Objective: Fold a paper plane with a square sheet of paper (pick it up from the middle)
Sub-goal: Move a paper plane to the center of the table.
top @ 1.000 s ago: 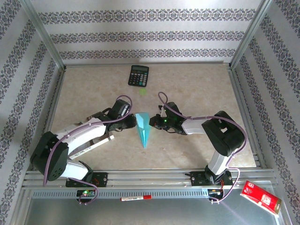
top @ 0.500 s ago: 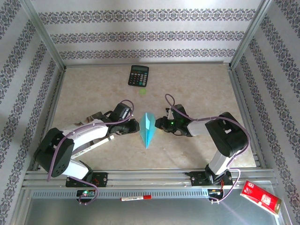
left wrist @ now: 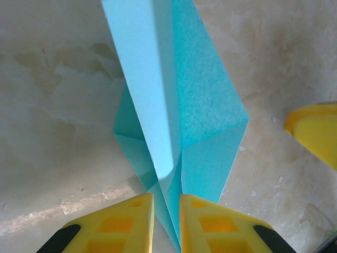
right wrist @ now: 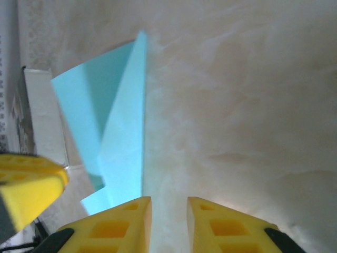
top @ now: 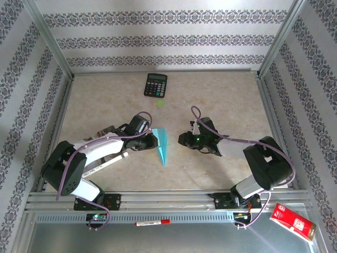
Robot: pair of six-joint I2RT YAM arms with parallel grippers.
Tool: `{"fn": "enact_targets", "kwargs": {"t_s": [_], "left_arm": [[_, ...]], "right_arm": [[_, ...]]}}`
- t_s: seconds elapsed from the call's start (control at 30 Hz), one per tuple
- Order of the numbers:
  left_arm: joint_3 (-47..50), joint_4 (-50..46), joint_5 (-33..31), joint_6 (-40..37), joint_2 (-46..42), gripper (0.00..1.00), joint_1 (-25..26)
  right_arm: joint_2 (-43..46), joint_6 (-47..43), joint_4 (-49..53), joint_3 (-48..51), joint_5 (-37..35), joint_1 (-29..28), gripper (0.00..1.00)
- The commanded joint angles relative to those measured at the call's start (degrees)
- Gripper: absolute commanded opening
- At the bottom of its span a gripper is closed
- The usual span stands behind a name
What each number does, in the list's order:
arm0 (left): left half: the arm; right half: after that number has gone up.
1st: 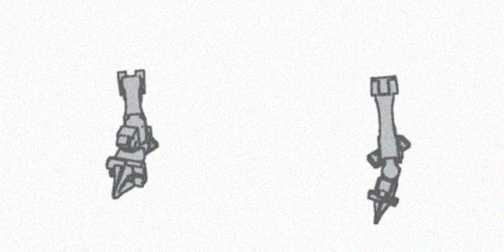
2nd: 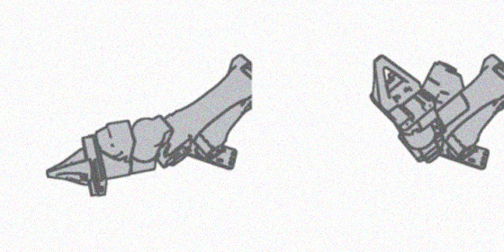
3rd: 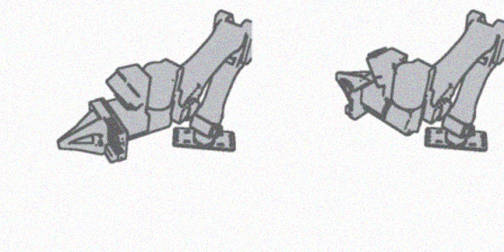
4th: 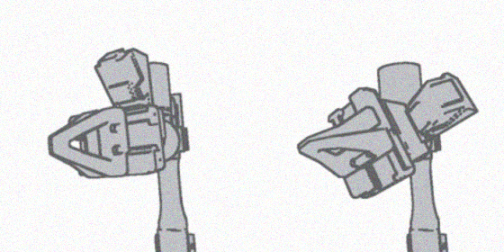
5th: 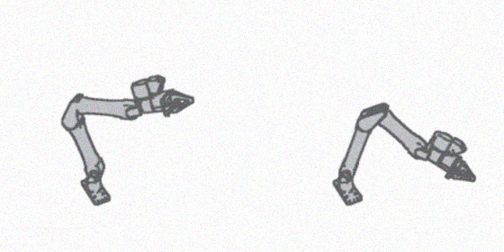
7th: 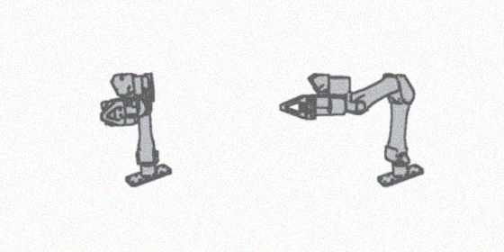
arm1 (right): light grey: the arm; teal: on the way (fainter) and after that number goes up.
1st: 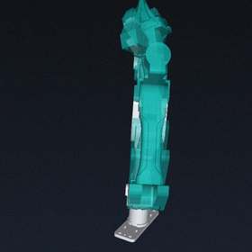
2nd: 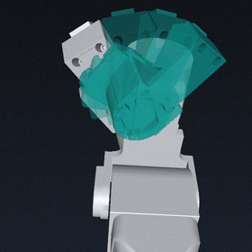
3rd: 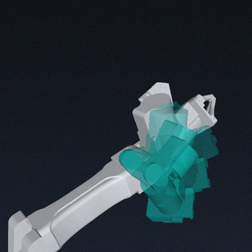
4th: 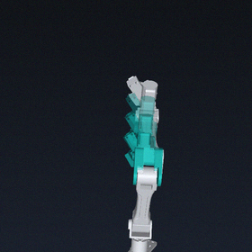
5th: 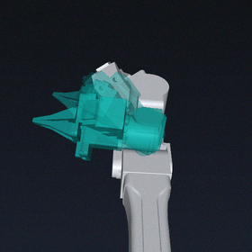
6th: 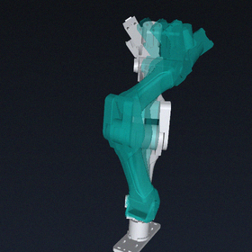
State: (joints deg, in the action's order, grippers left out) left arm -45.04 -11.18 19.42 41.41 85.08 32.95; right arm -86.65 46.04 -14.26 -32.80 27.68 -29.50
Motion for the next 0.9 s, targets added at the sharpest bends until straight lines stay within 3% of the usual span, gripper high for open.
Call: {"fn": "enact_targets", "kwargs": {"t_s": [0.0, 0.17, 0.47, 0.53, 0.63, 0.7, 0.87], "left_arm": [[0.24, -1.53, -3.04, -0.14, -3.57, 0.19, -1.01], [1.7, -1.86, -2.96, 0.16, -5.51, 0.19, -2.75], [3.13, -2.0, -2.91, 0.14, -6.54, 0.2, -3.4], [3.62, -1.92, -3.08, 0.19, -6.59, 0.2, -3.58], [4.58, -1.92, -3.34, 0.77, -7.04, 0.2, -4.4], [5.86, -1.38, -2.55, 1.65, -7.88, 0.2, -5.82], [9.81, 0.11, -1.07, 3.03, -12.08, 0.23, -12.13]], "right_arm": [[2.17, -2.71, 5.6, -3.66, -5.14, -5.02, 0.28], [-1.2, -4.94, 14.41, -10.28, -13.89, -10.05, 0.39], [-11.17, -5.91, 14.75, -17.92, -14.22, -12.28, 0.42], [-13.39, -5.73, 13.86, -19.8, -12.92, -12.33, 0.37], [-13.95, -4.9, 13.38, -21.77, -10.53, -11.74, 0.15], [-11.92, -3.83, 12.53, -21.37, -8.78, -11.59, 0.05], [-6.49, 0.79, 9.82, -20.57, -3.11, -12.67, 0.0]]}}
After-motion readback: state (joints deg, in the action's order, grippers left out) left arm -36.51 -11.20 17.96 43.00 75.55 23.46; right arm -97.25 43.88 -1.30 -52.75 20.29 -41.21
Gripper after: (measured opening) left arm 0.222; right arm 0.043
